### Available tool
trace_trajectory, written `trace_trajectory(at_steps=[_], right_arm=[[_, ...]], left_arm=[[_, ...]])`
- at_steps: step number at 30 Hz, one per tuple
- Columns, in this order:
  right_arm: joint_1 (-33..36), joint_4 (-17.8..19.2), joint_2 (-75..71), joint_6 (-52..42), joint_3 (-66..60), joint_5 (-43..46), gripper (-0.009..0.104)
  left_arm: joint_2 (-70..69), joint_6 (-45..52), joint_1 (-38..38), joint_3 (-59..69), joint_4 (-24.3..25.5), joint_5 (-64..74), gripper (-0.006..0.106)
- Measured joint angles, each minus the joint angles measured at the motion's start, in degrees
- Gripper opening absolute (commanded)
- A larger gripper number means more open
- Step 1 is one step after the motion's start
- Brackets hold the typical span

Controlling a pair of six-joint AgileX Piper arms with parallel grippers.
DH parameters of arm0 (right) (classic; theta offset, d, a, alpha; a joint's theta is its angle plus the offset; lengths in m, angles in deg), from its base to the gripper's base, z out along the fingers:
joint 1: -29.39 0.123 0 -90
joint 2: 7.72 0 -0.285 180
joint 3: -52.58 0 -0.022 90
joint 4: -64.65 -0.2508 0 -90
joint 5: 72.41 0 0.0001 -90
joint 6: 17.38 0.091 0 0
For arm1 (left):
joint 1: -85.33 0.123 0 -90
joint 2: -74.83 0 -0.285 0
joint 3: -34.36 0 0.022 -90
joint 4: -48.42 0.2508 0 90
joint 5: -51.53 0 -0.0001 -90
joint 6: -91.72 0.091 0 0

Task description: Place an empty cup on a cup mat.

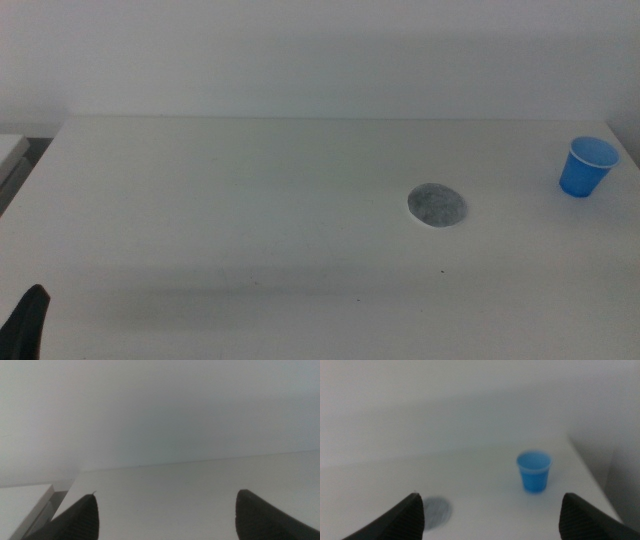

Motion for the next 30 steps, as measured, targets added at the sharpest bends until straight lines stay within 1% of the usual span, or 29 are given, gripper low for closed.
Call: trace_trajectory(at_steps=[4, 7, 11, 13, 17, 22, 26, 30], right_arm=[[0.00, -1.88, 13.12, 0.81, 15.36, -16.59, 0.093], [0.00, -2.27, 20.41, 1.04, 23.37, -23.81, 0.093], [0.00, -3.54, 26.79, 1.16, 28.76, -25.47, 0.093], [0.00, -4.36, 28.68, 1.25, 29.37, -25.84, 0.093], [0.00, -4.57, 30.54, 1.25, 29.75, -26.53, 0.093], [-0.57, -2.08, 36.90, 2.75, 33.85, -30.06, 0.093], [-3.70, -1.73, 46.58, 1.48, 41.17, -33.63, 0.093], [-8.68, -3.56, 56.89, 0.15, 49.42, -35.70, 0.093]], left_arm=[[0.00, 0.00, 0.00, 0.00, 0.00, 0.00, 0.094], [0.00, 0.00, 0.00, 0.00, 0.00, 0.00, 0.094], [0.00, 0.00, 0.00, 0.00, 0.00, 0.00, 0.094], [0.00, 0.00, 0.00, 0.00, 0.00, 0.00, 0.094], [0.00, 0.00, 0.00, 0.00, 0.00, 0.00, 0.094], [0.00, 0.00, 0.00, 0.00, 0.00, 0.00, 0.094], [0.00, 0.00, 0.00, 0.00, 0.00, 0.00, 0.094], [0.00, 0.00, 0.00, 0.00, 0.00, 0.00, 0.094]])
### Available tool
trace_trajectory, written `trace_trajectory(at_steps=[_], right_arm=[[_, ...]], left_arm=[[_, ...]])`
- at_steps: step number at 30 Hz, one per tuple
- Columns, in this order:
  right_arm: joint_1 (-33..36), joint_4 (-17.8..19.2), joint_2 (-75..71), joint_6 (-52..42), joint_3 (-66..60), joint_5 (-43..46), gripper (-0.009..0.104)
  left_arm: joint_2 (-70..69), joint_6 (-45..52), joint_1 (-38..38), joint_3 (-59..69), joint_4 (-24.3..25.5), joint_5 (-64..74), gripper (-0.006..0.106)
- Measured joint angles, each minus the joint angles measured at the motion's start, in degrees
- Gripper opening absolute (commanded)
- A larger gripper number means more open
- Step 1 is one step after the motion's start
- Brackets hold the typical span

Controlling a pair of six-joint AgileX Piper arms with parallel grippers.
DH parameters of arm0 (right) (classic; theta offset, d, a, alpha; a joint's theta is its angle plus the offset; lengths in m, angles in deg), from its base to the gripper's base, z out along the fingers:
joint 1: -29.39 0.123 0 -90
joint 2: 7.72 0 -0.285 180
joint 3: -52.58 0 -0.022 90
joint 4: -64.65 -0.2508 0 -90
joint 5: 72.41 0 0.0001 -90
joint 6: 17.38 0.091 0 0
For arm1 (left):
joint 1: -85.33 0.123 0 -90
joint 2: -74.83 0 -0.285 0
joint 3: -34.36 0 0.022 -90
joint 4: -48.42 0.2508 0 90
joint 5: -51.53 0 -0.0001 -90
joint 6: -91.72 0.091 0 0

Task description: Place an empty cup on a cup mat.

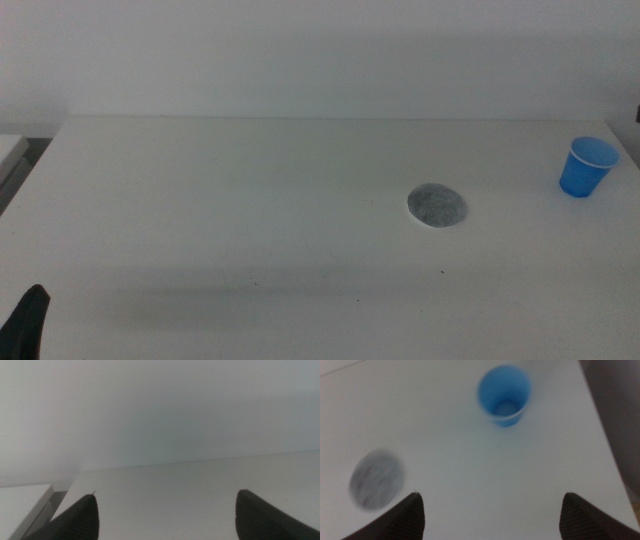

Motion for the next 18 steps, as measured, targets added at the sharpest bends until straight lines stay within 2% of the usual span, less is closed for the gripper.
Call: trace_trajectory(at_steps=[4, 18], right_arm=[[-4.31, -0.63, 11.85, -0.11, 8.24, -0.26, 0.091], [-4.59, -1.25, 36.80, -0.11, 26.36, 0.18, 0.078]], left_arm=[[0.00, 0.00, 0.00, 0.00, 0.00, 0.00, 0.094], [0.00, 0.00, 0.00, 0.00, 0.00, 0.00, 0.094]])
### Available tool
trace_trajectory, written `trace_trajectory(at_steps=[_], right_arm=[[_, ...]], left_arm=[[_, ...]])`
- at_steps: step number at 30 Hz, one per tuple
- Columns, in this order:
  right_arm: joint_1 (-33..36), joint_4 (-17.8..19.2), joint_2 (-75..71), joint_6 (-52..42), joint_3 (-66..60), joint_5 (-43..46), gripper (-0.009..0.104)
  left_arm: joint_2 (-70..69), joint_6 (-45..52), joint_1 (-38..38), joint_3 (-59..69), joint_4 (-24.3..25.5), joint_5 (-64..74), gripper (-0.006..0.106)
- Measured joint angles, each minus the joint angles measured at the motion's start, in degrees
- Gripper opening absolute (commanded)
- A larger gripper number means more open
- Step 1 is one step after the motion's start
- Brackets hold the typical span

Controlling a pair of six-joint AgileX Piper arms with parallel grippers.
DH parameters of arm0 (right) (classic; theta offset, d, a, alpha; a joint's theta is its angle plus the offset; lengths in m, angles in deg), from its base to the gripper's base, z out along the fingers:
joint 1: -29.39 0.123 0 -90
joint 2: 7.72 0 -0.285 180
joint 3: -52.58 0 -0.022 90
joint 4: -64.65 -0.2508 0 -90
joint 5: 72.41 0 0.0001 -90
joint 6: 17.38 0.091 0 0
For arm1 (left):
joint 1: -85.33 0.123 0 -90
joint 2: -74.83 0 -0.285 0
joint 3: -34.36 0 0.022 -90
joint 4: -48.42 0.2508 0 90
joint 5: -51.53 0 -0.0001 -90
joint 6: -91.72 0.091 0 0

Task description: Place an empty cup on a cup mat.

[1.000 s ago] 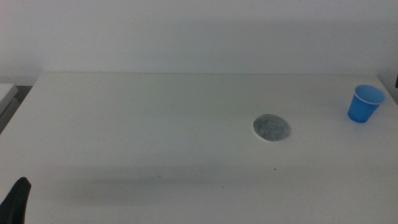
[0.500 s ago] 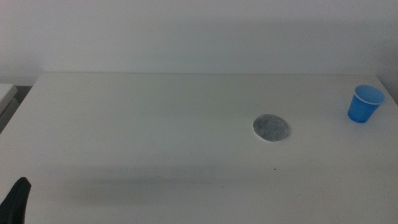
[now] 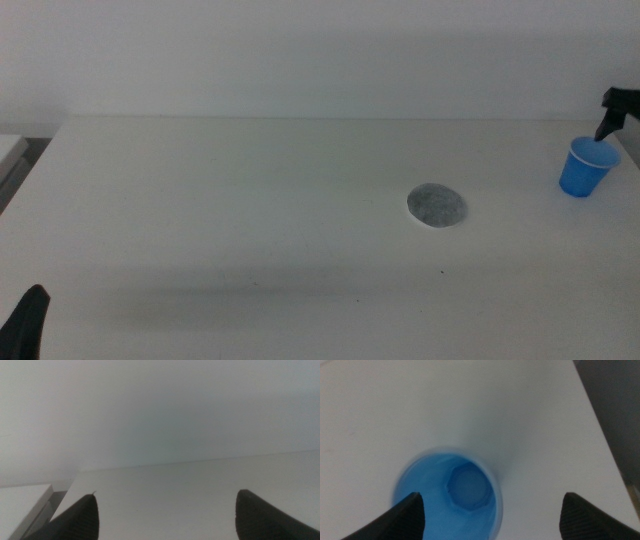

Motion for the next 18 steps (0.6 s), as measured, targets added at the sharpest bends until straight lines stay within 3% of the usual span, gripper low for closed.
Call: trace_trajectory(at_steps=[3, 4, 7, 8, 14, 18], right_arm=[[0.00, 0.00, 3.62, 0.00, 1.73, 0.03, 0.067], [0.00, 0.00, 4.67, 0.15, 1.89, 0.14, 0.058], [0.00, 0.00, 6.78, 0.43, 2.02, 0.14, 0.023], [0.00, -0.13, 7.38, 0.43, 2.02, 0.14, -0.002], [2.76, 0.92, 4.36, 0.01, 2.02, -0.80, 0.002], [8.33, 1.05, 0.11, -0.07, 2.15, -2.35, 0.002]], left_arm=[[0.00, 0.00, 0.00, 0.00, 0.00, 0.00, 0.094], [0.00, 0.00, 0.00, 0.00, 0.00, 0.00, 0.094], [0.00, 0.00, 0.00, 0.00, 0.00, 0.00, 0.094], [0.00, 0.00, 0.00, 0.00, 0.00, 0.00, 0.094], [0.00, 0.00, 0.00, 0.00, 0.00, 0.00, 0.094], [0.00, 0.00, 0.00, 0.00, 0.00, 0.00, 0.094]])
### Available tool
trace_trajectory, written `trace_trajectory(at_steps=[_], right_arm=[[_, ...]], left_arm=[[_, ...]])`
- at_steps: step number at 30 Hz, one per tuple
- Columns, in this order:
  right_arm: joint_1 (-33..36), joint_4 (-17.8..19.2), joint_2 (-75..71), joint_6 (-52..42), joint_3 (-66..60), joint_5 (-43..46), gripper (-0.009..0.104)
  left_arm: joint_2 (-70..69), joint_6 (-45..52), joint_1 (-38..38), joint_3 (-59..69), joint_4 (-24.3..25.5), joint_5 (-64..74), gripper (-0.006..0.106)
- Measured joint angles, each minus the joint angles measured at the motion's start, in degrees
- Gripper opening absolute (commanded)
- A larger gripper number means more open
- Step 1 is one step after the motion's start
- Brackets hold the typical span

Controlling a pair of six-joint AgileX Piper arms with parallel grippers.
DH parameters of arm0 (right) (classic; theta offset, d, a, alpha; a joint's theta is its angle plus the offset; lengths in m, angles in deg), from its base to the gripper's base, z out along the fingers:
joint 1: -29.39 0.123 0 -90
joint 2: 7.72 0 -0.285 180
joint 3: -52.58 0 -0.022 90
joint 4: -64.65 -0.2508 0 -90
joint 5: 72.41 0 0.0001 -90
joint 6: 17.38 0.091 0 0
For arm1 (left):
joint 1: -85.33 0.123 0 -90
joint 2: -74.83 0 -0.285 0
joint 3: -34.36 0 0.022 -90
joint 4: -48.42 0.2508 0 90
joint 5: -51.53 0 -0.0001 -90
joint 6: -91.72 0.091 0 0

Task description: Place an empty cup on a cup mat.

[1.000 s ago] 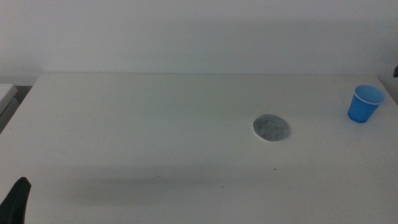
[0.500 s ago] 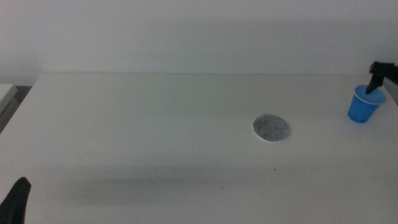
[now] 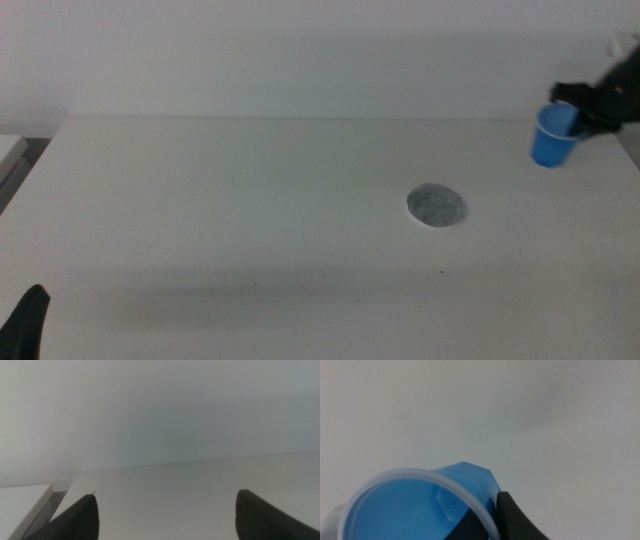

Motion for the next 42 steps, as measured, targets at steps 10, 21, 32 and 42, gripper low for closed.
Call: trace_trajectory(at_steps=[10, 21, 32, 42], right_arm=[[16.32, -0.11, -1.73, 1.07, 0.38, -1.96, 0.002], [21.89, 3.17, 1.91, 3.48, 0.28, -2.45, 0.002], [21.89, 7.23, 4.07, 4.31, 0.28, -4.44, 0.024], [21.31, 6.22, -1.12, 2.61, 0.16, -6.69, 0.085]], left_arm=[[0.00, 0.00, 0.00, 0.00, 0.00, 0.00, 0.094], [0.00, 0.00, 0.00, 0.00, 0.00, 0.00, 0.094], [0.00, 0.00, 0.00, 0.00, 0.00, 0.00, 0.094], [0.00, 0.00, 0.00, 0.00, 0.00, 0.00, 0.094]])
